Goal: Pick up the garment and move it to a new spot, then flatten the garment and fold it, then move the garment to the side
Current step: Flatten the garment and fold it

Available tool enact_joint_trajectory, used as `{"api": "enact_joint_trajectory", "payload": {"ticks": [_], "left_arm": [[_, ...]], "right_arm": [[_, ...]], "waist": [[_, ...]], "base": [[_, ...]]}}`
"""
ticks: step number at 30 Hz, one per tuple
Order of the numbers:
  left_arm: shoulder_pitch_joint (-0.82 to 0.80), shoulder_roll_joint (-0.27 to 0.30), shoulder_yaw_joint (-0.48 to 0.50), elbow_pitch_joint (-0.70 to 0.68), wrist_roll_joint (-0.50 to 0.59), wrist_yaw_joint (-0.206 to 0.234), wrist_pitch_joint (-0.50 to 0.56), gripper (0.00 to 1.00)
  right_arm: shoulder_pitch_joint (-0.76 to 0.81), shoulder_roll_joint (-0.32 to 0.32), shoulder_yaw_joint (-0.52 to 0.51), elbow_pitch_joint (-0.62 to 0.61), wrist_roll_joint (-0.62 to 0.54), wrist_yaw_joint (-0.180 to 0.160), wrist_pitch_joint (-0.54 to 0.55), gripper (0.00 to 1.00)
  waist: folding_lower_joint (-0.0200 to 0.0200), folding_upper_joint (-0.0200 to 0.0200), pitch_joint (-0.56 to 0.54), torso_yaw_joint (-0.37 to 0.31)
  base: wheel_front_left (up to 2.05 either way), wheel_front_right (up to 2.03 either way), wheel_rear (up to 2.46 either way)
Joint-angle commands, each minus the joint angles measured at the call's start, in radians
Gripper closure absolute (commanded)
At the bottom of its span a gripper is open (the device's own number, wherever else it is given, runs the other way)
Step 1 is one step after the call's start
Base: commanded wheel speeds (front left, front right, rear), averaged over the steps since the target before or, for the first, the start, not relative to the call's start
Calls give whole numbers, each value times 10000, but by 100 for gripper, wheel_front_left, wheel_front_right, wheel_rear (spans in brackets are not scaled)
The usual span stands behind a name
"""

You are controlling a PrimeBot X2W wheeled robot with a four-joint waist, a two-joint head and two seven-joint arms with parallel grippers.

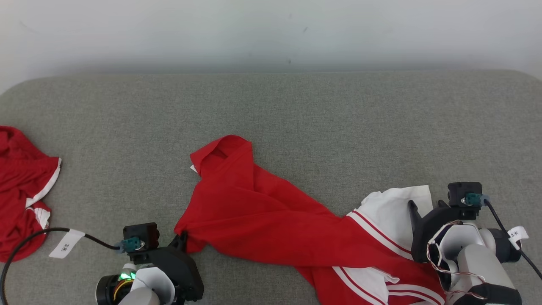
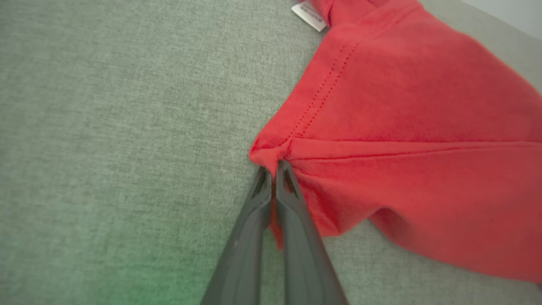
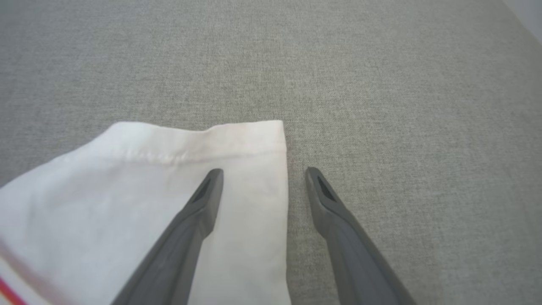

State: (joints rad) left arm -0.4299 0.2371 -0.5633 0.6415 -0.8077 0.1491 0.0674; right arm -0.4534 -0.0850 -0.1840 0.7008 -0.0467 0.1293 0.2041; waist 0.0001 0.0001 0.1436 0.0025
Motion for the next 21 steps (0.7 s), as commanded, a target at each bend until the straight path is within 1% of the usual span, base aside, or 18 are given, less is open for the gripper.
{"api": "enact_joint_trajectory", "payload": {"ticks": [1, 4, 7, 8, 9, 10, 11, 12, 16, 19, 21], "left_arm": [[235, -25, -128, 91, 54, 11, 97, 100], [167, -56, -202, 23, 88, 50, 145, 100], [121, -65, -240, -10, 115, 46, 175, 100], [62, -50, -270, -42, 138, 26, 192, 100], [39, -33, -275, -57, 136, 21, 192, 100], [39, -33, -275, -57, 136, 21, 192, 100], [26, -18, -280, -66, 133, 19, 182, 100], [16, 6, -284, -72, 132, 15, 182, 100], [49, 84, -260, -110, 113, 15, 112, 100], [40, 81, -189, -242, 80, 43, -72, 100], [-71, 47, 7, -397, 16, 85, -384, 100]], "right_arm": [[-262, -30, -120, 137, -142, 28, 71, 0], [-506, -1, -502, 494, -330, 27, 398, 0], [-671, 44, -627, 717, -395, 22, 637, 0], [-776, 82, -647, 979, -385, 22, 878, 0], [-825, 95, -649, 1099, -343, 22, 981, 9], [-825, 95, -649, 1099, -343, 22, 981, 9], [-861, 98, -649, 1196, -312, 22, 1043, 64], [-905, 90, -649, 1265, -300, 22, 1070, 100], [-977, -25, -646, 1455, -221, 21, 1062, 100], [-1071, -30, -620, 1356, -20, 21, 785, 100], [-1216, -2, -404, 1182, 209, 21, 539, 100]], "waist": [[-1, -1, 114, 97], [-1, -1, 167, 143], [-1, -1, 184, 170], [-1, -1, 182, 193], [-1, -1, 171, 196], [-1, -1, 171, 196], [-1, -1, 152, 197], [-1, -1, 121, 197], [-1, -1, -48, 154], [-1, -1, -128, 89], [-1, -1, -126, 39]], "base": [[0, 0, 0], [0, 0, 0], [0, 0, 0], [0, 0, 0], [0, 0, 0], [0, 0, 0], [0, 0, 0], [0, 0, 0], [0, 0, 0], [0, 0, 0], [0, 0, 0]]}}
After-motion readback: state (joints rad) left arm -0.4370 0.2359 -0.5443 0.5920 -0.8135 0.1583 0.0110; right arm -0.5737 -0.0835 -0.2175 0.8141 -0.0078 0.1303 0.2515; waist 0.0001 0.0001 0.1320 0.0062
